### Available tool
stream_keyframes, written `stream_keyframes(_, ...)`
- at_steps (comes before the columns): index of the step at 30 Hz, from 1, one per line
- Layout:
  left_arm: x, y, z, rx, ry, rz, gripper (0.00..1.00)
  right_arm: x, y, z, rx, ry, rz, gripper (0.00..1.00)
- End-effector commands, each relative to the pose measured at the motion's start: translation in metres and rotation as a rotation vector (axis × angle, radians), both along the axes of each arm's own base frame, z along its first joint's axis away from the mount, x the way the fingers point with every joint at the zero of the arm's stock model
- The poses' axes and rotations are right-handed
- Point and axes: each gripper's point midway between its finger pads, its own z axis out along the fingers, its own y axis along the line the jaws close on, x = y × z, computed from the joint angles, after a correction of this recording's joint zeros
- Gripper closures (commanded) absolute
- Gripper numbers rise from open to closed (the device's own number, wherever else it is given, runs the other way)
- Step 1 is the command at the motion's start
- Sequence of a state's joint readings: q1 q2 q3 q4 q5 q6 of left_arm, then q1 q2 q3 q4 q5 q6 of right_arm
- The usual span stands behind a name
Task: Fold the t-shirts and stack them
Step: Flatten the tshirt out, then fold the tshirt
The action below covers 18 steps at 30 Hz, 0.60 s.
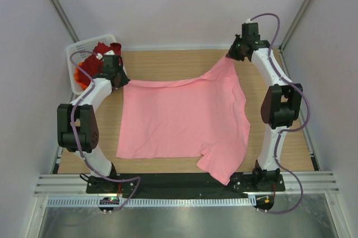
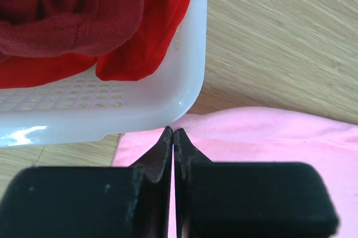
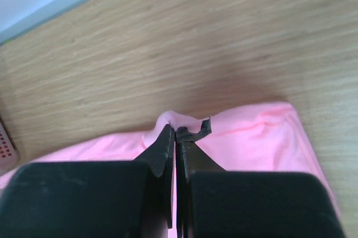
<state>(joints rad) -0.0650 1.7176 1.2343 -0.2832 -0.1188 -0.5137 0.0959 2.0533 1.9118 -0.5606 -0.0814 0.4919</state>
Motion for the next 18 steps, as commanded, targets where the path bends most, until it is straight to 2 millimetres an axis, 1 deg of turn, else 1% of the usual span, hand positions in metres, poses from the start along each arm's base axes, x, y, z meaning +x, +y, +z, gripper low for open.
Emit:
stream_keyframes(1,0.003,-0.002,0.009,0.007,0.006,-0.035,1.00,-0.034,-0.007,0.025,-0.033,0.034,0.004,0.99)
stream_keyframes(2,0.002,-0.001,0.009,0.009,0.019,-0.033,1.00,-0.039,-0.009,0.026,-0.040,0.047,-0.002,0.99)
stream_keyframes(3,-0.005,-0.002,0.001,0.006,0.064,-0.037,1.00,-0.049,-0.011,0.023,-0.042,0.078,-0.004,0.99)
stream_keyframes(4,-0.008,-0.002,-0.001,0.001,0.085,-0.038,1.00,-0.057,-0.011,0.025,-0.042,0.093,0.001,0.99)
stream_keyframes(5,-0.010,-0.002,-0.003,-0.001,0.101,-0.038,1.00,-0.062,-0.013,0.022,-0.049,0.117,-0.004,0.99)
stream_keyframes(6,-0.015,-0.002,-0.006,-0.006,0.131,-0.039,1.00,-0.075,-0.018,0.015,-0.060,0.174,-0.012,0.99)
stream_keyframes(9,-0.024,-0.002,-0.008,-0.003,0.164,-0.050,1.00,-0.095,-0.027,0.007,-0.068,0.251,-0.021,0.99)
stream_keyframes(10,-0.028,-0.002,-0.008,-0.002,0.178,-0.055,1.00,-0.102,-0.034,0.002,-0.065,0.276,-0.033,0.99)
stream_keyframes(11,-0.030,-0.001,-0.008,0.002,0.186,-0.056,1.00,-0.107,-0.037,0.005,-0.061,0.278,-0.037,0.99)
stream_keyframes(12,-0.034,0.000,-0.007,0.013,0.195,-0.063,1.00,-0.116,-0.039,0.000,-0.056,0.312,-0.034,0.99)
stream_keyframes(13,-0.039,0.003,-0.007,0.028,0.212,-0.056,1.00,-0.119,-0.045,0.000,-0.054,0.321,-0.039,0.99)
stream_keyframes(15,-0.041,0.008,-0.004,0.052,0.221,-0.060,1.00,-0.130,-0.048,-0.001,-0.054,0.352,-0.032,0.99)
stream_keyframes(16,-0.046,0.011,-0.007,0.065,0.254,-0.058,1.00,-0.133,-0.050,-0.001,-0.058,0.360,-0.028,0.99)
stream_keyframes(18,-0.050,0.014,-0.008,0.082,0.283,-0.062,1.00,-0.141,-0.048,-0.004,-0.051,0.389,-0.015,0.99)
